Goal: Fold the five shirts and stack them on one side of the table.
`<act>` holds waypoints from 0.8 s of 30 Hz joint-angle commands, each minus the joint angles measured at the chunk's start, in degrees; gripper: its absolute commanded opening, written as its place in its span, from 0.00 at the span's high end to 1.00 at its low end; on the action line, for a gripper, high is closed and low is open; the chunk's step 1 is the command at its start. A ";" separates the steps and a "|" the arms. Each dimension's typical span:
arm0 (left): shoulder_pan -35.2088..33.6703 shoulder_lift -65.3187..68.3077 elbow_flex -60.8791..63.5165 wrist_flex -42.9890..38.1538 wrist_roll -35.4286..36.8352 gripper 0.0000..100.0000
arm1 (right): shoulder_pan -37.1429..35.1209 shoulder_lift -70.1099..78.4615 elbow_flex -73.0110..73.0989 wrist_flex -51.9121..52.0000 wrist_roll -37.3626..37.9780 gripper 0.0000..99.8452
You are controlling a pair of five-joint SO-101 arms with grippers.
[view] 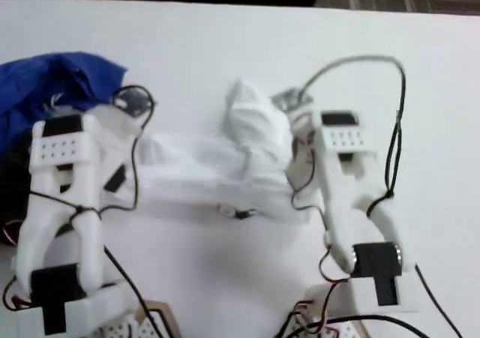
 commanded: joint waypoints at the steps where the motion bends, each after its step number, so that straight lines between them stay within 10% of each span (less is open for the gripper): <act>1: 0.35 -1.49 -0.48 -0.35 0.00 0.98 | 2.59 -4.09 2.37 -1.19 1.76 0.95; 9: 0.26 -1.49 -0.13 -0.18 0.09 0.98 | 9.36 -4.00 0.53 -1.98 2.11 0.64; 24: 0.26 -1.49 -0.04 1.58 0.18 0.98 | 6.29 -3.47 -9.58 -6.29 1.14 0.69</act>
